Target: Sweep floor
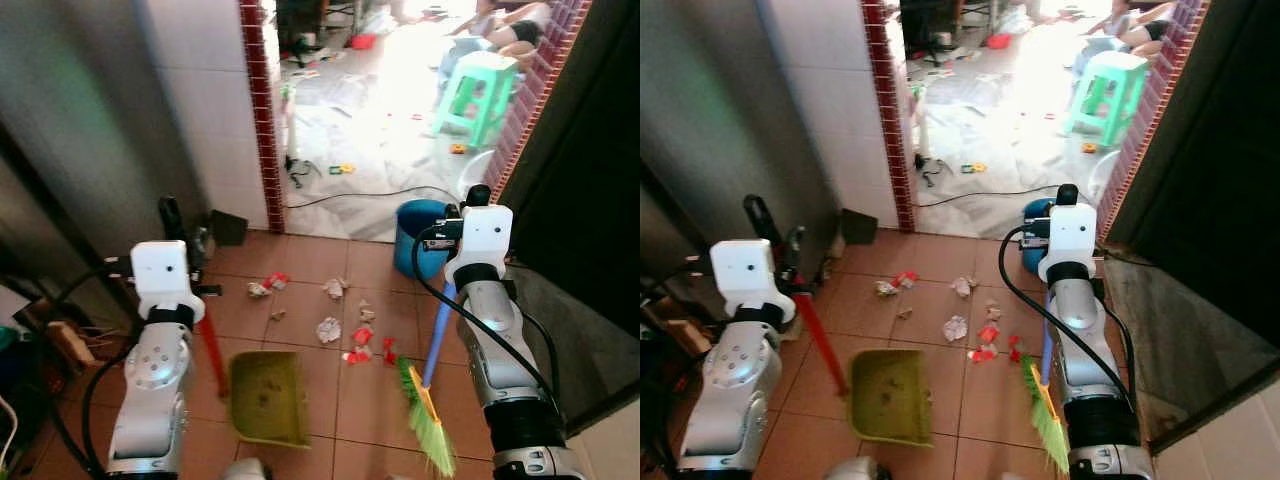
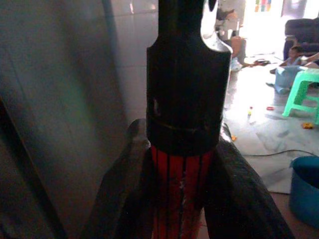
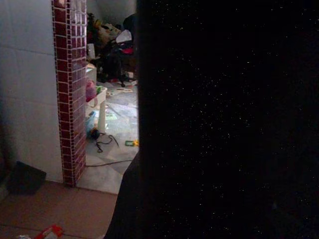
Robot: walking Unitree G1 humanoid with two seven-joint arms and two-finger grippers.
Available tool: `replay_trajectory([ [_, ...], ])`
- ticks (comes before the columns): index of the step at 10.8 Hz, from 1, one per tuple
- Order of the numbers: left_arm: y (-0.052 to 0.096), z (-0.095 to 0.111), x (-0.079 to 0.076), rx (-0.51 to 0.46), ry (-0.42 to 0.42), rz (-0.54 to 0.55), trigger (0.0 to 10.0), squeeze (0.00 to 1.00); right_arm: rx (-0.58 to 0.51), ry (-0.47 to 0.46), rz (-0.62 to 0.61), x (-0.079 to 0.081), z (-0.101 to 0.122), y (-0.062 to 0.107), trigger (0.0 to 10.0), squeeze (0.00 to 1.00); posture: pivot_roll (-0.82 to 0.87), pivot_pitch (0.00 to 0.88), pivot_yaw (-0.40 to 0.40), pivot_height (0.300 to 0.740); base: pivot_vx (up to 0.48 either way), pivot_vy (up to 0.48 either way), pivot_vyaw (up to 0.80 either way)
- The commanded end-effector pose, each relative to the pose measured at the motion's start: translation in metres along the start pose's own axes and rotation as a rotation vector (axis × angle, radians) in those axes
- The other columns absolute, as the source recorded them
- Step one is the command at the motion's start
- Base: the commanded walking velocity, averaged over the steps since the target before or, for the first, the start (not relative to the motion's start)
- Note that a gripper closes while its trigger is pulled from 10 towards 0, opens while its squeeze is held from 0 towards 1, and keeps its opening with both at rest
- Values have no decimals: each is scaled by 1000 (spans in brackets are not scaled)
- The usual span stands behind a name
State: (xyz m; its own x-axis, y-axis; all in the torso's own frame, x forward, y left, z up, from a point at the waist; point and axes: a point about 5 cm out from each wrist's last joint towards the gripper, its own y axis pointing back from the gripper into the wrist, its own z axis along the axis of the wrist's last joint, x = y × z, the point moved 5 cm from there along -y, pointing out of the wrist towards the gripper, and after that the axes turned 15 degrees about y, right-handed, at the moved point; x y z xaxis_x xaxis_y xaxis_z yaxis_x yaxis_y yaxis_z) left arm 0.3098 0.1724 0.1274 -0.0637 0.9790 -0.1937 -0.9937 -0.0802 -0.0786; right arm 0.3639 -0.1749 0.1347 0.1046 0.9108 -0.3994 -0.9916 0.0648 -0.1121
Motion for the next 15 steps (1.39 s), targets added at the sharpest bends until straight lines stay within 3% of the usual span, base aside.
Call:
replay_trajectory([
  [1,-2,15,2,-64,-26,-3,10000,0,-61,-2,-21,-4,16,-3,10000,0,-3,0,34,740,382,289,0],
  [5,-3,12,-2,-55,-28,-27,10000,0,-103,-16,-9,-3,27,-5,10000,0,-6,0,36,740,383,287,0],
  [9,-4,8,-14,-48,-16,-58,10000,0,-122,6,-33,-6,32,-5,10000,0,-3,0,37,740,439,0,0],
  [12,-6,7,-15,-43,-3,-61,10000,0,-132,23,-49,-10,35,-6,10000,0,-7,0,43,740,455,0,0],
  [15,-5,4,-13,-25,0,-54,10000,0,-141,47,-68,-15,37,-8,10000,0,-4,0,43,740,368,306,0],
])
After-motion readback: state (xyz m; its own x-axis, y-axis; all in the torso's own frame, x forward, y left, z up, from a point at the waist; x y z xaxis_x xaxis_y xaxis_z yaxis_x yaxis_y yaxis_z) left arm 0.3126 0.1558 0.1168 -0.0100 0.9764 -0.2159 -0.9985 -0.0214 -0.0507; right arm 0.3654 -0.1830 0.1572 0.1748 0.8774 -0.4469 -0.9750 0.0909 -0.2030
